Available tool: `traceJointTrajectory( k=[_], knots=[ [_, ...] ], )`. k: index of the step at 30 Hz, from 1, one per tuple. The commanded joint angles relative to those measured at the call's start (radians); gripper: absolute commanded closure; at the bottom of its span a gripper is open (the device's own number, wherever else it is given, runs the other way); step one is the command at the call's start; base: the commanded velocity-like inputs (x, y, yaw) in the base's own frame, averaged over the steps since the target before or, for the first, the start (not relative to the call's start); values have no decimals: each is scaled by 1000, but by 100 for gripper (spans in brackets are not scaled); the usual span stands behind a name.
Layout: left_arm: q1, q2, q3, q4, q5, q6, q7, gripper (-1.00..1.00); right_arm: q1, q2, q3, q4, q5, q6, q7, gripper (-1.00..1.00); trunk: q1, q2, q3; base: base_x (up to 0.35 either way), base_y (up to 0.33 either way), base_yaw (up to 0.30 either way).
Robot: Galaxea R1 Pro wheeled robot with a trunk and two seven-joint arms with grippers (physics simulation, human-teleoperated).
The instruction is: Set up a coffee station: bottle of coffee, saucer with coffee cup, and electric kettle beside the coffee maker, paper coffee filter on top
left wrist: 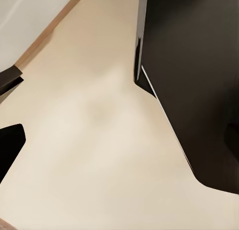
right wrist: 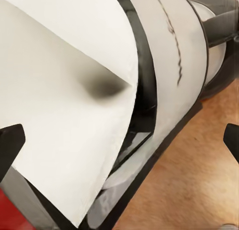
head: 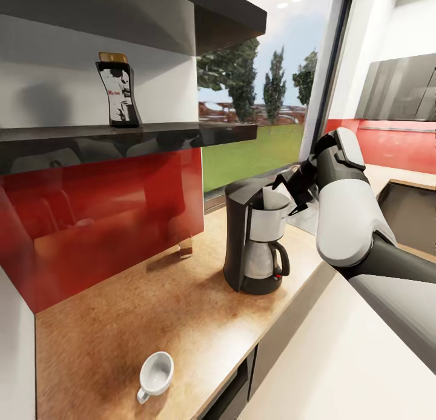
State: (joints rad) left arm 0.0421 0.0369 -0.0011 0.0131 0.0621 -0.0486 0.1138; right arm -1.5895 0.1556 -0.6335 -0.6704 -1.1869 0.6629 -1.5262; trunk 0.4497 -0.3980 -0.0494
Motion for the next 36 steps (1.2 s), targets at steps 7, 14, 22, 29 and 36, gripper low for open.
traceJointTrajectory(
  k=[7, 14, 22, 29, 36],
  knots=[
    [-1, 0, 0, 2, 7, -5, 1, -100, -1, 1, -5, 0, -1, 10, -7, -100, 0, -2, -2, -120, 0, 0],
    [-1, 0, 0, 1, 7, -5, 0, -100, -1, 1, -5, 1, 0, 11, -7, -100, 0, -2, -2, -8, 0, 0],
    [-1, 0, 0, 2, 7, -5, 1, -100, 38, 1, -5, 0, -2, 11, -6, -100, 0, -2, -2, 0, 0, 0],
    [-1, 0, 0, 3, 7, -5, 1, -100, 56, 1, -5, -2, -3, 11, -6, -100, 0, -2, -2, 0, 0, 0],
    [-1, 0, 0, 3, 7, -5, 1, -100, 57, 6, 39, -11, -5, 11, -5, -100, 0, -2, -2, 0, 0, 0]
  ],
)
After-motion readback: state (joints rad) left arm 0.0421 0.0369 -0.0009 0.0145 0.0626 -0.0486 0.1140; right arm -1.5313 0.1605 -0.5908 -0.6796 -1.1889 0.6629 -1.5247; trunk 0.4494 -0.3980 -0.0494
